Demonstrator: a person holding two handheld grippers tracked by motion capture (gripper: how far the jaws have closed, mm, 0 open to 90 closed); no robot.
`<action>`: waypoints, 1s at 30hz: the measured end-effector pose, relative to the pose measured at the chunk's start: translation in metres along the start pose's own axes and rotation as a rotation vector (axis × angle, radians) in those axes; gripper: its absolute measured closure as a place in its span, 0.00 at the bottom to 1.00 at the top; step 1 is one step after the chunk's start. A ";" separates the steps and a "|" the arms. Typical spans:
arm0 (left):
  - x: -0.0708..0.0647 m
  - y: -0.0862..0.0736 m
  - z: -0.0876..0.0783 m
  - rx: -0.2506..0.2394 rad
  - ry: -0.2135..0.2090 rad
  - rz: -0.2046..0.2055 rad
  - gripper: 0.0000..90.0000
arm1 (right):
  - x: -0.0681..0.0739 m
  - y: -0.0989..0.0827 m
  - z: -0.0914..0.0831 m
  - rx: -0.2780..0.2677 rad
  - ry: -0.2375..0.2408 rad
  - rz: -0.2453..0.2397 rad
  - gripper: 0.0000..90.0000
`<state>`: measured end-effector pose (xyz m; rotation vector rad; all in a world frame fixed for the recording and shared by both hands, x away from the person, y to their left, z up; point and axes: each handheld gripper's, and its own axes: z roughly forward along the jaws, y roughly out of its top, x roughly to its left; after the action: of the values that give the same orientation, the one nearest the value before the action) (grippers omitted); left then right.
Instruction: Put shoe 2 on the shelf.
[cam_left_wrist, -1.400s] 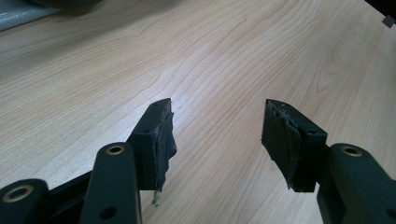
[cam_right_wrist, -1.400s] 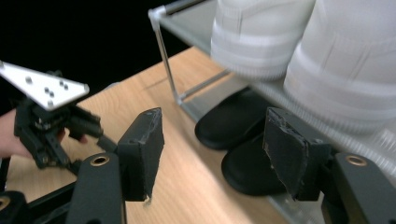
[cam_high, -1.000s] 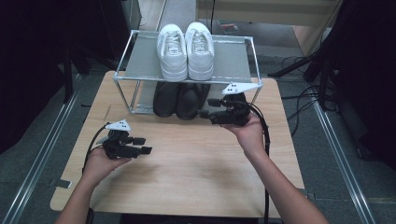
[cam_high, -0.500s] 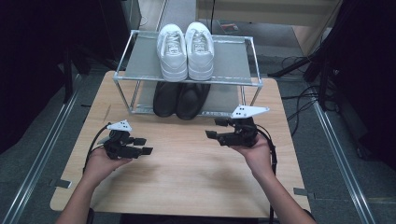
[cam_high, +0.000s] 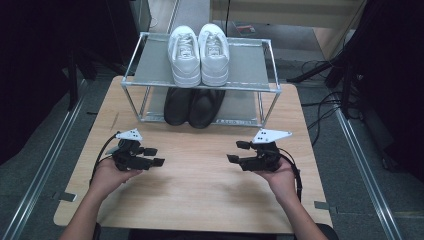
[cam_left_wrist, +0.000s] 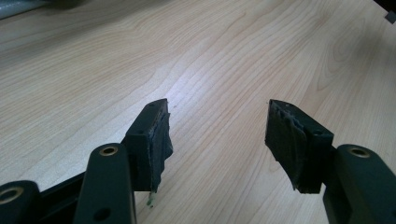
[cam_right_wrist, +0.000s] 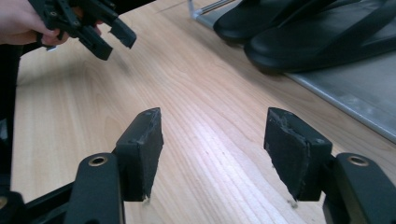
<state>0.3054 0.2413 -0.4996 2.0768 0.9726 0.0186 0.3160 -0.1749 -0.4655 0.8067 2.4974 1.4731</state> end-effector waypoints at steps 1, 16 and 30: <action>0.000 0.000 0.000 0.001 -0.001 0.003 0.45 | -0.001 -0.002 -0.001 -0.010 0.000 -0.001 0.43; -0.007 0.003 0.011 0.032 0.002 0.028 0.40 | -0.019 -0.015 0.009 0.029 -0.002 0.071 0.44; -0.007 0.002 0.011 0.041 0.011 0.035 0.39 | -0.014 -0.015 0.015 0.044 -0.007 0.035 0.43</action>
<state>0.3054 0.2284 -0.5038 2.1331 0.9512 0.0287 0.3276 -0.1760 -0.4879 0.8658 2.5310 1.4282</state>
